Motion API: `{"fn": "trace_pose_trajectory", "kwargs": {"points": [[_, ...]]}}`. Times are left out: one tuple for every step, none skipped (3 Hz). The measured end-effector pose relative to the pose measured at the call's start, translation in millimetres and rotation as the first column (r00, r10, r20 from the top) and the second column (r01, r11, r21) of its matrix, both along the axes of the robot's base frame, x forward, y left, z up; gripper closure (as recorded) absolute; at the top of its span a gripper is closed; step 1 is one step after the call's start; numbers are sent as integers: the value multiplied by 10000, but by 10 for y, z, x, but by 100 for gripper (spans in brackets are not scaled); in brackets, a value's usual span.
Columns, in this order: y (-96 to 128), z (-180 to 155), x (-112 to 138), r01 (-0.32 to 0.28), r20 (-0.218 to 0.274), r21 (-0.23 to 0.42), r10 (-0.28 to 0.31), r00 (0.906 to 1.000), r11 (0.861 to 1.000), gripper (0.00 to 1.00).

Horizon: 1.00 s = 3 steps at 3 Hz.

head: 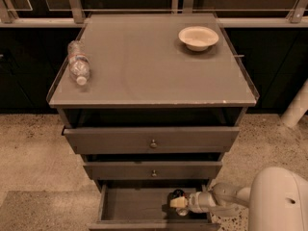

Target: Place pepsi can into bottom drawer

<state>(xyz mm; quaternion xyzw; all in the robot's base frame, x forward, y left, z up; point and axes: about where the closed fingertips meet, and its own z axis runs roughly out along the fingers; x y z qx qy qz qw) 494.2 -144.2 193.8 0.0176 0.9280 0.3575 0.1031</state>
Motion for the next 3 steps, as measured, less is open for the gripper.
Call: {"fn": "trace_pose_trajectory", "kwargs": {"points": [[0,0,0,0,0,0,0,10000,10000,36],[1,0,0,-1,-1,1,1,10000,10000,12],[1,0,0,-1,-1,1,1,10000,10000,0]]}}
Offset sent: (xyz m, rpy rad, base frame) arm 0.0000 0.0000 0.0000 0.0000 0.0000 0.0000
